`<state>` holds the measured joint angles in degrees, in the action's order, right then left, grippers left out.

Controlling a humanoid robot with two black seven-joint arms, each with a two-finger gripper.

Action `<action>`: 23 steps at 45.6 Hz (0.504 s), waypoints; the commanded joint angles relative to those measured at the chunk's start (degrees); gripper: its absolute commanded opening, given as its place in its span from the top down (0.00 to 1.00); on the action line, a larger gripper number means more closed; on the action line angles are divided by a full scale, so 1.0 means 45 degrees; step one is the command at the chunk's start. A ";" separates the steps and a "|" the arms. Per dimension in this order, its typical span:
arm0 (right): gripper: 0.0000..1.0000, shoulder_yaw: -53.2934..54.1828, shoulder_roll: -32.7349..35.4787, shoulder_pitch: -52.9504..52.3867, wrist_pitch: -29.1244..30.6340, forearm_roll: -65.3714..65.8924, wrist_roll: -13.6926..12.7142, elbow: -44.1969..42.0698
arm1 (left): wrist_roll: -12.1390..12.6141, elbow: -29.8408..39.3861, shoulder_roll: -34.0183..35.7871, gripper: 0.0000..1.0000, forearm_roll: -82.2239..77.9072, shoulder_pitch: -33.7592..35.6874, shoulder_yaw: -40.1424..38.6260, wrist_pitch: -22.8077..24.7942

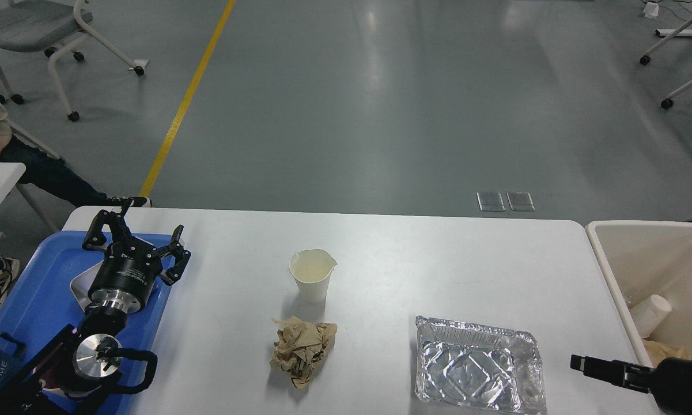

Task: Tidy desktop
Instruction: 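Grasp the foil tray's edge with the right gripper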

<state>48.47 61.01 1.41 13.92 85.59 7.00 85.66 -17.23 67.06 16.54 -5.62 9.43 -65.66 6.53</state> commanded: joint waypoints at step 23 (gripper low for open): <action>0.00 -0.2549 -0.2345 -0.2422 0.0031 0.0219 0.0046 -0.1887 | 0.0001 0.0001 -0.0140 0.04 -0.0002 -0.0044 0.0352 -0.0045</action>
<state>38.80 52.28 -7.85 14.06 86.57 7.17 79.04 -17.30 67.06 15.84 -5.66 9.31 -64.04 6.33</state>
